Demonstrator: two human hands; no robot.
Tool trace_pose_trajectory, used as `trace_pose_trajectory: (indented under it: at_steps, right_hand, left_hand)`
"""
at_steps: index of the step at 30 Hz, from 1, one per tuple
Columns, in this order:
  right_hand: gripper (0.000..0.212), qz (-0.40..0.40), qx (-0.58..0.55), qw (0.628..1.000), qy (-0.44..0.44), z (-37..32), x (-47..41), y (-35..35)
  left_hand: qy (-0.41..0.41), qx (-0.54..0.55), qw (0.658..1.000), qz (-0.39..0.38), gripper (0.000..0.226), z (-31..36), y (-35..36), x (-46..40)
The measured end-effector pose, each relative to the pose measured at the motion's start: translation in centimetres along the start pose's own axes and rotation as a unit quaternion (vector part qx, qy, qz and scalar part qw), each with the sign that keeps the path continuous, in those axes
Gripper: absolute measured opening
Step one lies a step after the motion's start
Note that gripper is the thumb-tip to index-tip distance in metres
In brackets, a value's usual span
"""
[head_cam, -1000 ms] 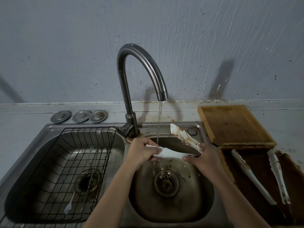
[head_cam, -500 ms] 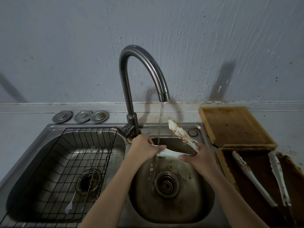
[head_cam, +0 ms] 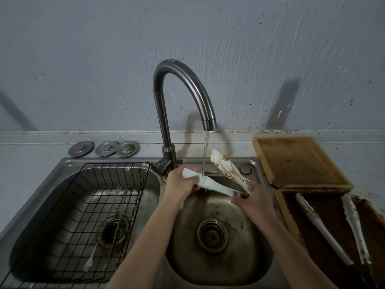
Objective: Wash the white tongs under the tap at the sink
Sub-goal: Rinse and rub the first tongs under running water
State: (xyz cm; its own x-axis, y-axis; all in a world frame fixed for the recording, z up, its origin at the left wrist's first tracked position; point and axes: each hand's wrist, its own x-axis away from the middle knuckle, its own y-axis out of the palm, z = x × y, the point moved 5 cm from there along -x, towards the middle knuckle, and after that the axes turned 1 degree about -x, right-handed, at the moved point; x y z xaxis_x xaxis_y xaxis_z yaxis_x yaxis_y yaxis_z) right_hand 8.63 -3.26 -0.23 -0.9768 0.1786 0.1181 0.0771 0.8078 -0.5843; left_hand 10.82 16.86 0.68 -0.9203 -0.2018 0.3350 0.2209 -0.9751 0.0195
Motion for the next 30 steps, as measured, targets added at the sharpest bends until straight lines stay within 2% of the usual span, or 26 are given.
trace_pose_trajectory:
  at_steps: [4, 7, 10, 12, 15, 18, 20, 21, 24, 27, 28, 30]
  right_hand:
    - [0.046, -0.01, 0.023, 1.0, -0.001, 0.1, 0.3, 0.3]
    - [0.052, -0.01, 0.018, 1.0, 0.014, 0.6, 0.5, 0.1]
    - [0.047, -0.043, 0.007, 0.999, 0.025, 1.1, 0.6, -0.1]
    - [0.033, -0.082, 0.015, 0.996, 0.018, 1.1, 0.7, -0.1]
    - [0.016, -0.16, 0.017, 0.987, -0.004, 1.0, 1.2, 0.0]
    - [0.006, -0.23, -0.014, 0.972, -0.039, 0.6, 1.8, 0.0]
    - [0.009, -0.267, -0.059, 0.961, -0.046, 0.3, 2.3, 0.2]
    - [0.011, -0.282, -0.079, 0.955, -0.046, 0.1, 2.5, 0.3]
    - [0.011, -0.294, -0.133, 0.946, -0.04, 0.2, 2.7, 0.4]
    - [0.011, -0.272, -0.211, 0.939, -0.018, 0.4, 2.8, 0.1]
    - [0.012, -0.259, -0.243, 0.935, -0.007, 0.4, 2.7, 0.0]
    - [0.016, -0.231, -0.273, 0.934, 0.014, 0.4, 2.4, 0.0]
  left_hand:
    - [0.049, 0.019, 0.997, 0.057, 0.044, -1.1, 0.8, 0.6]
    - [0.062, -0.055, 0.995, 0.055, 0.056, -2.1, 1.1, 0.4]
    - [0.07, -0.123, 0.99, 0.0, 0.042, -2.3, 1.1, -0.4]
    - [0.085, -0.145, 0.986, -0.004, 0.027, -1.6, 0.7, -0.5]
    - [0.089, -0.042, 0.995, -0.003, 0.022, -0.7, 0.0, -0.6]
    - [0.044, 0.16, 0.985, -0.047, 0.022, -0.3, 0.2, -0.4]
    - [0.035, 0.211, 0.974, -0.07, 0.027, -0.3, 0.4, -0.5]
    - [0.049, 0.189, 0.978, -0.07, 0.027, -0.1, 0.4, -0.4]
    - [0.109, 0.056, 0.992, 0.009, 0.021, -0.2, -0.4, -0.5]
    - [0.16, -0.069, 0.972, 0.156, 0.013, -0.1, -2.6, -0.4]
    - [0.173, -0.089, 0.962, 0.194, 0.012, 0.0, -3.3, -0.4]
    - [0.167, -0.072, 0.962, 0.202, 0.019, -0.2, -4.0, -0.9]
